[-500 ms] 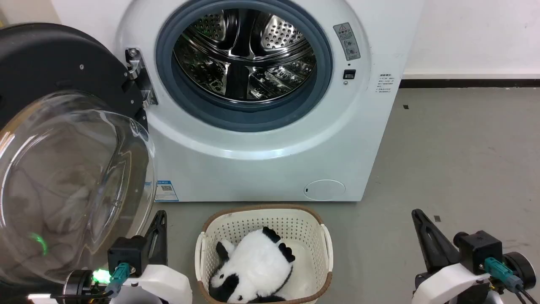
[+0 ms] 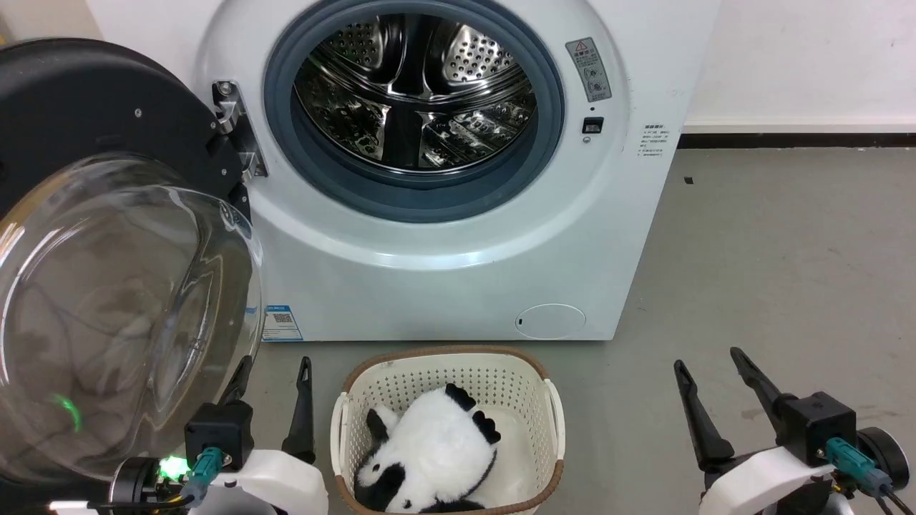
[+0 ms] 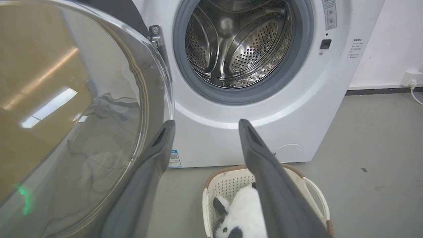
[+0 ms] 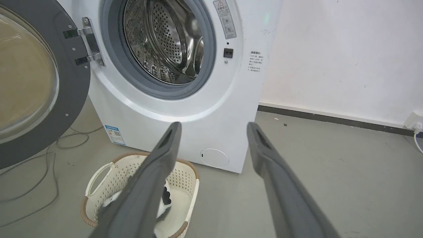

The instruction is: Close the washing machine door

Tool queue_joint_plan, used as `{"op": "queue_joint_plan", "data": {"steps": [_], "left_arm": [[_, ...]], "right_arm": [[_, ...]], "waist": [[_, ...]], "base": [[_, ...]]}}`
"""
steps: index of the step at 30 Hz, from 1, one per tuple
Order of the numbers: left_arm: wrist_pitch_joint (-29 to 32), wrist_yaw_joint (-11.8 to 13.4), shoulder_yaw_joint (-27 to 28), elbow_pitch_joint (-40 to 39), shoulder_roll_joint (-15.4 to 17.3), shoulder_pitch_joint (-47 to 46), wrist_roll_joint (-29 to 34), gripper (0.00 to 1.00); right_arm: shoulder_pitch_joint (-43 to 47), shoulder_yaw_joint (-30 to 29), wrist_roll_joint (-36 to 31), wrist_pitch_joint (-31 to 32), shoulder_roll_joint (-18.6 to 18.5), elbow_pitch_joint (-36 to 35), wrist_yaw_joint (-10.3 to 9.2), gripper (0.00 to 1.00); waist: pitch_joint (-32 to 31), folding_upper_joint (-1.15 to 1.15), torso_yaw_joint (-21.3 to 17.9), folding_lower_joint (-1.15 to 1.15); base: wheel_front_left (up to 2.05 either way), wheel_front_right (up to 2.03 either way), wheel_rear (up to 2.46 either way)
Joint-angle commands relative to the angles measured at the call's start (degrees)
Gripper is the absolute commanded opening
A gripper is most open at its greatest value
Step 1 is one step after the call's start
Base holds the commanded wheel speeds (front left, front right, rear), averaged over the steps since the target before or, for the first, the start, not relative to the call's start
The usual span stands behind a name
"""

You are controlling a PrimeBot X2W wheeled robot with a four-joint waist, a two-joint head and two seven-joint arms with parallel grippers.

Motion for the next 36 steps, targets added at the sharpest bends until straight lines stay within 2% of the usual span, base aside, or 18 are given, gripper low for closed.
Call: {"op": "queue_joint_plan", "data": {"steps": [1, 13, 36], "left_arm": [[-0.73, 0.12, -0.05, 0.06, 0.0, 0.18, -0.38, 1.0], [-2.05, 0.19, -0.25, 0.12, 0.0, 0.42, -0.7, 1.0], [-4.8, 0.25, -0.44, -0.13, 0.01, 1.14, -1.23, 1.0]], "right_arm": [[0.22, -0.09, 0.68, -0.7, 0.02, 0.02, 0.0, 1.0], [0.55, 0.45, 2.06, -2.02, 0.04, 0.02, 0.01, 1.0], [1.19, 1.95, 4.55, -4.77, 0.07, 0.04, 0.02, 1.0]], "waist": [[-0.01, 0.0, 0.07, 0.0], [-0.13, 0.0, 1.38, 0.0], [-0.53, 0.0, 7.42, 0.0]], "base": [[0.0, 0.0, 0.0], [0.0, 0.0, 0.0], [0.0, 0.0, 0.0]]}}
